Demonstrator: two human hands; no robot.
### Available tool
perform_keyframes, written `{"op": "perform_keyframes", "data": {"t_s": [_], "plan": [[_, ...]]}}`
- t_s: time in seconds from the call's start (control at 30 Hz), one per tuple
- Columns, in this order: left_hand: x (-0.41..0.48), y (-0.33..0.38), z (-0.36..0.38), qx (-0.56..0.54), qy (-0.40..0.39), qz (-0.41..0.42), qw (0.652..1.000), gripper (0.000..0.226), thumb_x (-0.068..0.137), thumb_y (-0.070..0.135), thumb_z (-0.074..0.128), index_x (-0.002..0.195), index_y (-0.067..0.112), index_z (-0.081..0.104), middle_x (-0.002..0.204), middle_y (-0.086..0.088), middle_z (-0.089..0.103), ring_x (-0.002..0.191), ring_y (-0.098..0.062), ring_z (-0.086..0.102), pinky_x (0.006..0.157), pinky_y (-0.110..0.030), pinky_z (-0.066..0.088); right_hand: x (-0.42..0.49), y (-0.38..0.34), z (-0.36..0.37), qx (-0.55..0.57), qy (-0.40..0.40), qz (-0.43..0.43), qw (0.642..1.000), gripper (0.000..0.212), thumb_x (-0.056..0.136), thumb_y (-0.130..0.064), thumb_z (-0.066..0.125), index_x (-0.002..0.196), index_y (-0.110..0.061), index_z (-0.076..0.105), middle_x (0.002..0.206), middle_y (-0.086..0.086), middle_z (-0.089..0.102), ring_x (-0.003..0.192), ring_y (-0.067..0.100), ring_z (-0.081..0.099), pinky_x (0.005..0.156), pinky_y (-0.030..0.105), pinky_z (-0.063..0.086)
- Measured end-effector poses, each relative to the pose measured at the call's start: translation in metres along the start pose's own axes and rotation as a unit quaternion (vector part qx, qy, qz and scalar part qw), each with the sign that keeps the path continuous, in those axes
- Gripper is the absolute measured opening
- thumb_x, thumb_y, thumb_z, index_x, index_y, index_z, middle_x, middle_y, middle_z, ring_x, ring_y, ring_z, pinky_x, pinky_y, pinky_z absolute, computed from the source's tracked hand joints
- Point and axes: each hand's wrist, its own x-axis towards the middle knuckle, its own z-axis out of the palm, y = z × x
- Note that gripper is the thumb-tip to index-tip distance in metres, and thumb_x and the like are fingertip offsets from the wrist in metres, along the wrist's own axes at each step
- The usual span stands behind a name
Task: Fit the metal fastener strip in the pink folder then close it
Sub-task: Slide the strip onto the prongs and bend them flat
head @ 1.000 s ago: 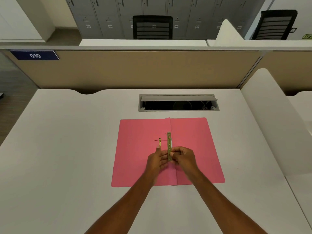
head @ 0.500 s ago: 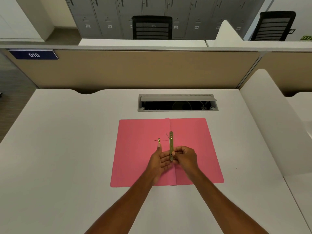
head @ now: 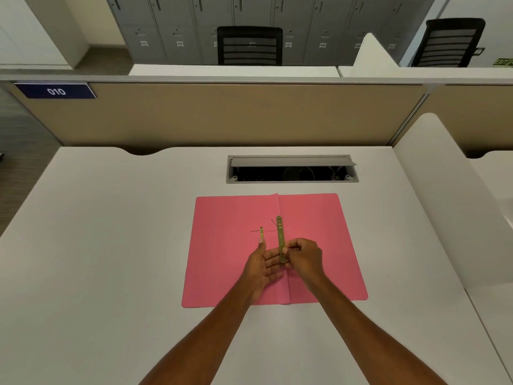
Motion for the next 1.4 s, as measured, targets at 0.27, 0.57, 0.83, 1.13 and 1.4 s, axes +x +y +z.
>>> {"op": "perform_keyframes", "data": {"t_s": [0.27,0.57,0.83,1.13,1.4], "plan": [[0.008,0.000,0.000,0.045,0.084,0.050,0.994,0.044,0.112,0.036,0.050,0.117,0.001,0.077,0.098,-0.018,0.082,0.076,-0.026,0.075,0.064,-0.032,0.061,0.003,0.009,0.001,0.026,-0.020,0.015,0.999,0.014,0.088,0.001,0.075,0.085,-0.011,0.081,0.082,0.011,0.082,0.079,0.031,0.080,0.075,0.050,0.069],[0.021,0.044,0.006,0.055,0.048,0.112,0.991,0.062,0.112,0.061,0.033,0.145,0.016,0.060,0.126,-0.014,0.072,0.109,-0.029,0.068,0.093,-0.043,0.057,0.006,0.015,0.003,0.046,-0.021,0.033,0.998,0.013,0.089,0.007,0.074,0.089,-0.004,0.080,0.087,0.020,0.080,0.068,0.021,0.074,0.067,0.037,0.068],[0.030,0.055,0.012,0.031,-0.005,0.070,0.997,0.091,0.103,0.078,0.015,0.144,0.013,0.064,0.150,-0.015,0.063,0.137,-0.034,0.059,0.111,-0.047,0.050,0.009,0.016,0.002,0.053,-0.030,0.034,0.998,0.016,0.092,0.009,0.071,0.091,-0.004,0.079,0.090,0.020,0.080,0.071,0.023,0.074,0.063,0.030,0.066],[0.037,0.039,0.006,0.037,-0.015,0.051,0.998,0.097,0.101,0.081,0.015,0.139,0.011,0.069,0.139,-0.009,0.073,0.132,-0.030,0.064,0.117,-0.053,0.049,0.007,0.017,0.004,0.059,-0.028,0.056,0.996,0.019,0.092,0.008,0.070,0.088,-0.009,0.079,0.087,0.018,0.081,0.067,0.023,0.076,0.063,0.036,0.067],[0.035,0.039,0.006,0.037,-0.019,0.053,0.998,0.096,0.101,0.081,0.017,0.146,0.010,0.064,0.151,-0.013,0.064,0.139,-0.032,0.059,0.117,-0.052,0.049,0.006,0.017,0.002,0.064,-0.014,0.071,0.995,0.019,0.093,0.006,0.069,0.090,-0.010,0.079,0.085,0.017,0.081,0.065,0.021,0.076,0.061,0.033,0.066]]}}
